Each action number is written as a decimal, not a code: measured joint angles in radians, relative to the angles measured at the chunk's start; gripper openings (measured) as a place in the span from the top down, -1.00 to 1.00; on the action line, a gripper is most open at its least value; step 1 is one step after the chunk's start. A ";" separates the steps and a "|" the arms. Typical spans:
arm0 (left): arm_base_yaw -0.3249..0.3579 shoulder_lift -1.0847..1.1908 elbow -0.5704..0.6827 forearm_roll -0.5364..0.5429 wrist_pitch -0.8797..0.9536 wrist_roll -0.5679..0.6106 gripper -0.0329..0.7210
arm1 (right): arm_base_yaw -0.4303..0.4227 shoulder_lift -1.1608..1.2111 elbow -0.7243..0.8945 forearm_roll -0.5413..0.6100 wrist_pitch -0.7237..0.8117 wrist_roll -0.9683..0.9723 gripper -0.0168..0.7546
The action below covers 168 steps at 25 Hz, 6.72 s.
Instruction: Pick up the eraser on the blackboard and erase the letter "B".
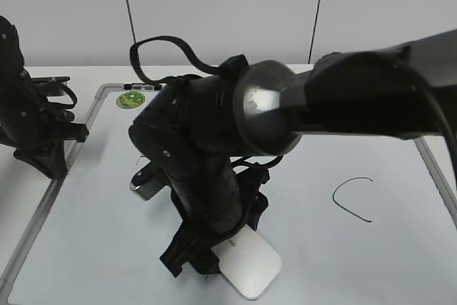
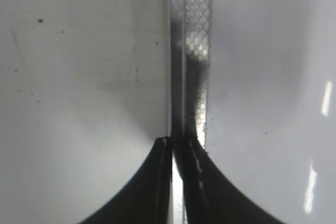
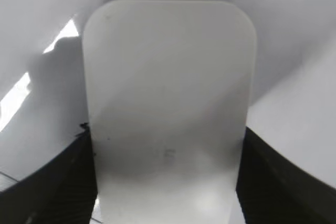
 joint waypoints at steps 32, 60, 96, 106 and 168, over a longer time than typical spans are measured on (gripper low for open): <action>-0.002 0.000 -0.001 -0.002 0.005 -0.007 0.81 | -0.217 -0.097 -0.162 -0.119 0.077 0.059 -0.39; -0.003 0.000 -0.001 -0.002 0.010 -0.007 0.81 | -0.911 -0.145 0.026 0.163 0.030 -0.183 -0.39; -0.003 0.000 -0.001 -0.004 0.012 -0.007 0.78 | -0.918 -0.017 -0.017 0.154 0.044 -0.209 -0.39; -0.005 0.000 -0.001 -0.002 0.012 -0.007 0.77 | -0.920 -0.010 -0.023 0.187 0.063 -0.209 -0.69; -0.105 -1.530 0.792 0.176 0.146 -0.130 -0.55 | -0.746 -1.515 0.882 0.225 -0.048 -0.088 -0.34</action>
